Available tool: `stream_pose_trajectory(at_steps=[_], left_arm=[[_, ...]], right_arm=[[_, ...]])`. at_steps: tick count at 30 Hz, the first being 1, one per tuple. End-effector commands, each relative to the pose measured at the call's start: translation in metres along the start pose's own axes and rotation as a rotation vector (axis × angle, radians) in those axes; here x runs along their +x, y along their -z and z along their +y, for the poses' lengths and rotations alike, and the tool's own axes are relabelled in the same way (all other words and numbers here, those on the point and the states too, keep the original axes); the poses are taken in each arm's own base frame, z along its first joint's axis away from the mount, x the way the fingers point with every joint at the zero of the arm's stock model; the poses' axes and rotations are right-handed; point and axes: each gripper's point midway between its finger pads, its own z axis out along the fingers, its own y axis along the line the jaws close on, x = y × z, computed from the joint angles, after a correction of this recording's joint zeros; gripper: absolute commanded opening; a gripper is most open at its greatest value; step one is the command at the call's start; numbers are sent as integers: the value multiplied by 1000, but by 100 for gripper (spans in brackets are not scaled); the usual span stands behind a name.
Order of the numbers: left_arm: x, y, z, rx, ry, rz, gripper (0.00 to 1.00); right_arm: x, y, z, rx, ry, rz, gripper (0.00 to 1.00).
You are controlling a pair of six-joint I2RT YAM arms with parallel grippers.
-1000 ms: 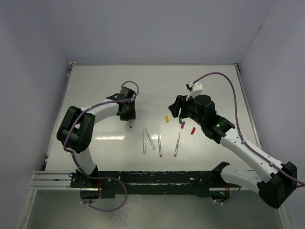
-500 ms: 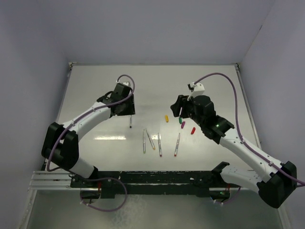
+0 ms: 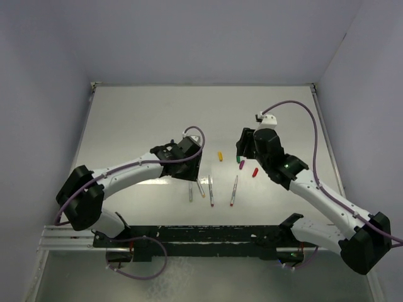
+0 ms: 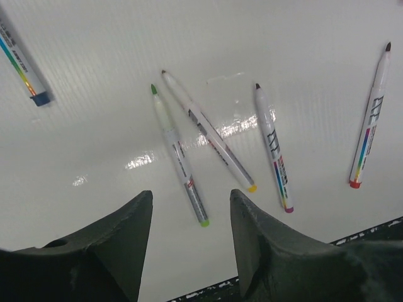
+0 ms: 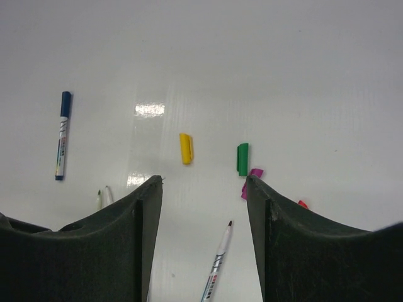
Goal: Insert the pens into the pen caps
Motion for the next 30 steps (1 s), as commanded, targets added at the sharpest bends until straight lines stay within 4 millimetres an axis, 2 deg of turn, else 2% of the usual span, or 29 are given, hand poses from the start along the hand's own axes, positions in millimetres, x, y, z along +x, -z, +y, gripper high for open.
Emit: stream_pose_trajectory(at_steps=[1, 14, 23, 30], left_arm=[[16, 1, -6, -5, 16, 29, 56], [43, -23, 0, -55, 12, 106, 55], [52, -41, 2, -80, -3, 150, 51], [59, -43, 14, -147, -21, 190, 49]], right_arm=[[-10, 8, -11, 36, -50, -59, 58], [-9, 16, -10, 14, -78, -70, 58], [-12, 16, -5, -8, -74, -68, 58], [-15, 16, -3, -16, -67, -72, 58]])
